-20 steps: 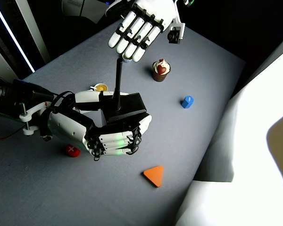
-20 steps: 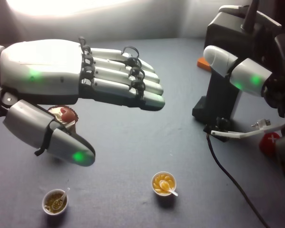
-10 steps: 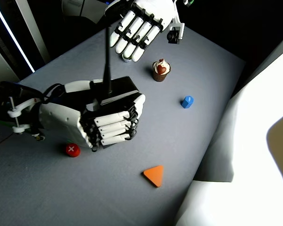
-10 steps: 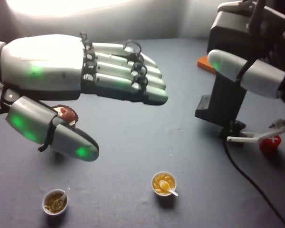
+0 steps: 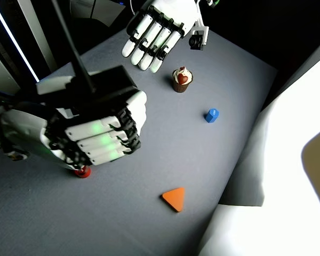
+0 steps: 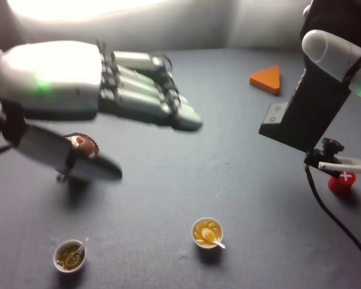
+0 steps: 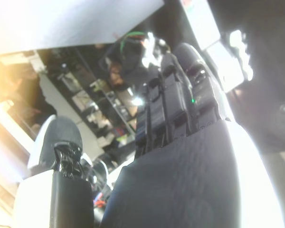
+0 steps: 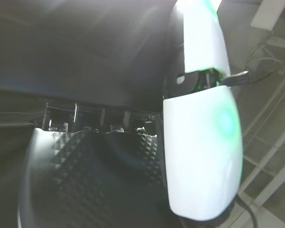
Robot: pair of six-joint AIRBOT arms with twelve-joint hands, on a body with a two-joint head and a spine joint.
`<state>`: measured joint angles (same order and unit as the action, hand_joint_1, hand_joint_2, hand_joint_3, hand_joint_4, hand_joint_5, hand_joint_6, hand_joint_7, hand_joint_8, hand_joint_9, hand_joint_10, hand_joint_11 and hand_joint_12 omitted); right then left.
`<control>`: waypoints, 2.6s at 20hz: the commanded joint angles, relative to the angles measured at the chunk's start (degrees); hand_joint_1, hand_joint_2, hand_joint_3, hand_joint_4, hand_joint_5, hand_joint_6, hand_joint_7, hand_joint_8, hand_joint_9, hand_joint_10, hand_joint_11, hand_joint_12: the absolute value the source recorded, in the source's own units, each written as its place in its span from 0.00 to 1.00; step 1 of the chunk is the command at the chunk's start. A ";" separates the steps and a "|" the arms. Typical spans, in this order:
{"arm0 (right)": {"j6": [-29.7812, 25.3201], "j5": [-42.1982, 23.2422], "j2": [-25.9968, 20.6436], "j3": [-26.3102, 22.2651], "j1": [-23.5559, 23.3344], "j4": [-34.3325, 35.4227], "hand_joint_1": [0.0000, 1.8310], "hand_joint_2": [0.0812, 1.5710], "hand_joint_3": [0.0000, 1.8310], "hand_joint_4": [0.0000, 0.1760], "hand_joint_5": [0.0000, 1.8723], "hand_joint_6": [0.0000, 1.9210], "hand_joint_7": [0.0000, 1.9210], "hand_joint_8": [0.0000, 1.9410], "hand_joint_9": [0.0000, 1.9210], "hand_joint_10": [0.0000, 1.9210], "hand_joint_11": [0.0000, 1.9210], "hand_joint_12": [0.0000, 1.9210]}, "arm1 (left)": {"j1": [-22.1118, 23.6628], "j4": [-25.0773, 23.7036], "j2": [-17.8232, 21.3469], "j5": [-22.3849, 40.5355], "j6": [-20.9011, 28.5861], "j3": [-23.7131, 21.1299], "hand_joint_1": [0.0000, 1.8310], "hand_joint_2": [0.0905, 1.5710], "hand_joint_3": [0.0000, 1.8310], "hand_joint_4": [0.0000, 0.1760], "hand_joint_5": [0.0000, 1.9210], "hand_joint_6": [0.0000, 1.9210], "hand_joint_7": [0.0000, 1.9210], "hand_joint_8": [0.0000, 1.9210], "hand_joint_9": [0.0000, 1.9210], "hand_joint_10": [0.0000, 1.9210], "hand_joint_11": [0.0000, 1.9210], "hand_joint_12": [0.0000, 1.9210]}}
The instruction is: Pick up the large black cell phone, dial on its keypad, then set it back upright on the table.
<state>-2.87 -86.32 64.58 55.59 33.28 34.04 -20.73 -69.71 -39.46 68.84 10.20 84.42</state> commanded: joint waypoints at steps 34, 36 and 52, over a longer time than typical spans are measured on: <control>-4.12 -14.37 -3.65 -4.56 1.98 -10.33 0.76 0.69 0.00 0.00 0.51 0.49 0.46 0.51 0.52 0.61 0.50 0.65 | 2.85 12.71 -9.94 -6.52 -1.98 2.16 0.74 0.58 0.35 0.26 0.05 0.02 0.40 0.92 0.64 1.00 0.72 1.00; -4.12 -14.37 -3.66 -4.78 2.01 -10.33 0.81 0.68 0.00 0.00 0.51 0.45 0.47 0.48 0.52 0.54 0.48 0.77 | 3.23 12.85 -10.49 -6.60 -2.05 1.93 0.74 0.48 0.52 0.29 0.05 0.00 0.41 0.90 0.64 1.00 0.70 1.00; -4.11 -14.37 -3.61 -5.25 1.83 -10.34 0.81 0.74 0.00 0.00 0.40 0.61 0.36 0.60 0.43 0.65 0.39 0.86 | 4.24 15.28 -10.62 -9.26 -3.07 -2.87 0.74 0.48 0.47 0.26 0.05 0.00 0.43 0.83 0.64 1.00 0.68 1.00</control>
<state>-5.80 -93.60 61.63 50.52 35.44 26.79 -17.41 -58.67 -50.83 55.31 7.16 81.54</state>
